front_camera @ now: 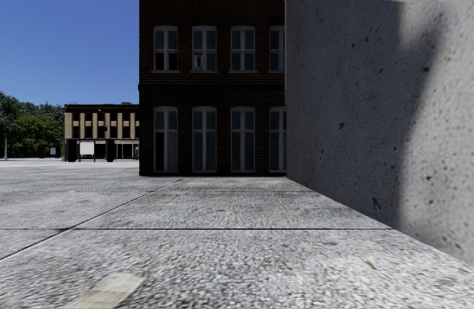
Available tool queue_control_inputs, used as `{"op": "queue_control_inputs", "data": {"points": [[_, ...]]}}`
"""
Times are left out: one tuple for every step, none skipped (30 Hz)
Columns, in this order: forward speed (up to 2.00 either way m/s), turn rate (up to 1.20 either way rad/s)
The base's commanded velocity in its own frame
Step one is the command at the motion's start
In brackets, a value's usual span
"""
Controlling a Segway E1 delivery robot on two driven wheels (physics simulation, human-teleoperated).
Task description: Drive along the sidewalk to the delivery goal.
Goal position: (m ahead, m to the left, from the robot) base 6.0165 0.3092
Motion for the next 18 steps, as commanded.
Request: {"op": "queue_control_inputs", "data": {"points": [[2.0, 0.0], [2.0, 0.0], [2.0, 0.0], [2.0, 0.05], [2.0, 0.34], [2.0, 0.34], [2.0, 0.52], [2.0, 0.57], [2.0, 0.56], [2.0, 0.08], [2.0, 0.08], [2.0, 0.01], [2.0, 0.0], [2.0, 0.0], [2.0, 0.0], [2.0, 0.0], [2.0, 0.0], [2.0, 0.0]]}}
